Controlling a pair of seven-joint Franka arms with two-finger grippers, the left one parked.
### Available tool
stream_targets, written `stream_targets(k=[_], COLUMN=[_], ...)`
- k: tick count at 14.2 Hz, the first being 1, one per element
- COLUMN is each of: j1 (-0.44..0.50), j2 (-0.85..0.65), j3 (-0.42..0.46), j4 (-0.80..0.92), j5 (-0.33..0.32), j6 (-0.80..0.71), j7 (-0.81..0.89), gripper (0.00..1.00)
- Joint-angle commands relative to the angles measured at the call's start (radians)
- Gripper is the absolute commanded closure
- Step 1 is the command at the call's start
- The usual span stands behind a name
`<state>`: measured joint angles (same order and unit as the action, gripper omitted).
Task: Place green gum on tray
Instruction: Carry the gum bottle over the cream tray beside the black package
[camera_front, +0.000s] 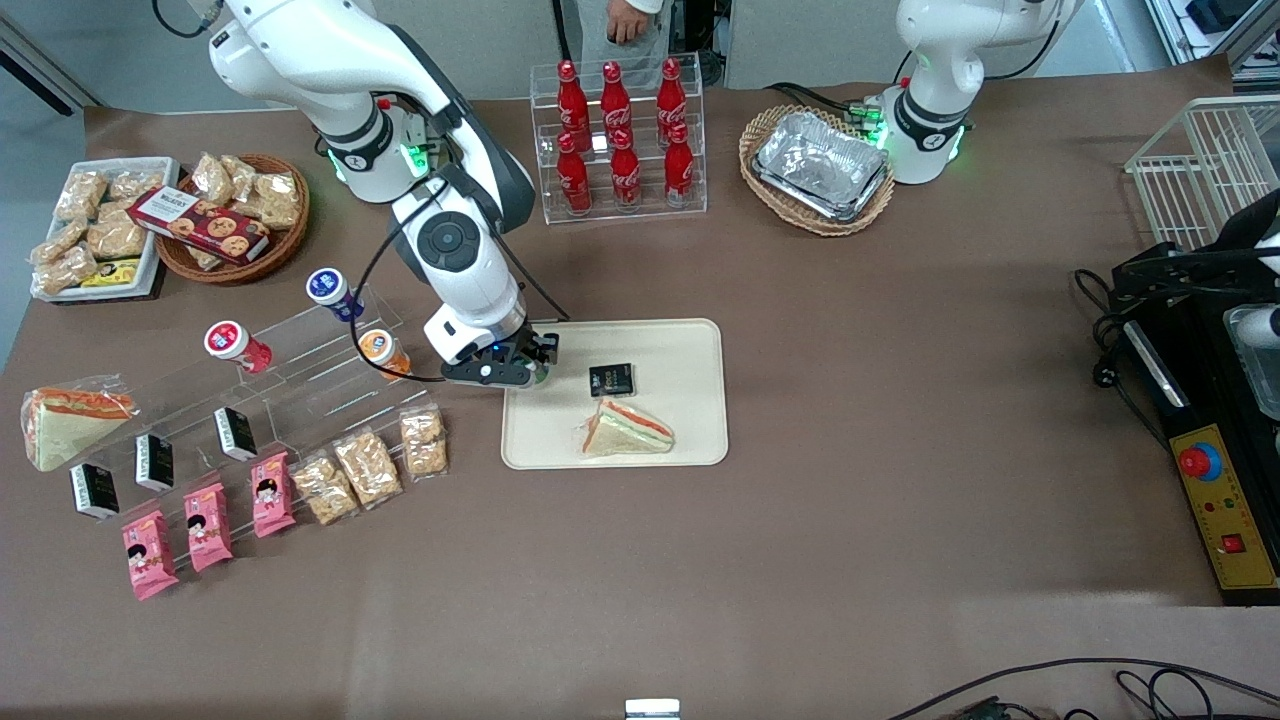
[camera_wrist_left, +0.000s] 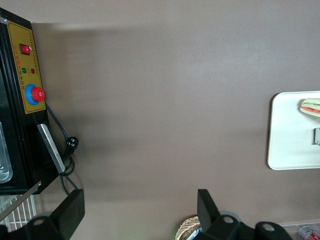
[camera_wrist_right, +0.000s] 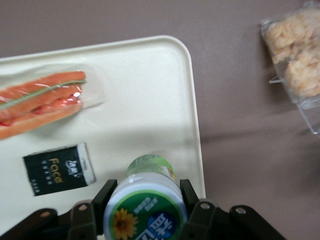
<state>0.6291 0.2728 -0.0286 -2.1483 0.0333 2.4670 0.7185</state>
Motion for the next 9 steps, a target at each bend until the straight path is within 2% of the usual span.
stream_targets(k=[1, 7, 8, 9], j1=[0.017, 0.032, 0.034, 0.043], j2=[0.005, 0.039, 0.045, 0.052], j3=[-0.011, -0.011, -0.011, -0.013], j4=[-0.065, -0.116, -0.116, -0.116], j5=[0.002, 0.002, 0.002, 0.002], j6=[0.095, 0.181, 0.190, 0.196], j7=[0.012, 0.022, 0.039, 0.047], gripper=[0.95, 0.95, 0.82, 0.51])
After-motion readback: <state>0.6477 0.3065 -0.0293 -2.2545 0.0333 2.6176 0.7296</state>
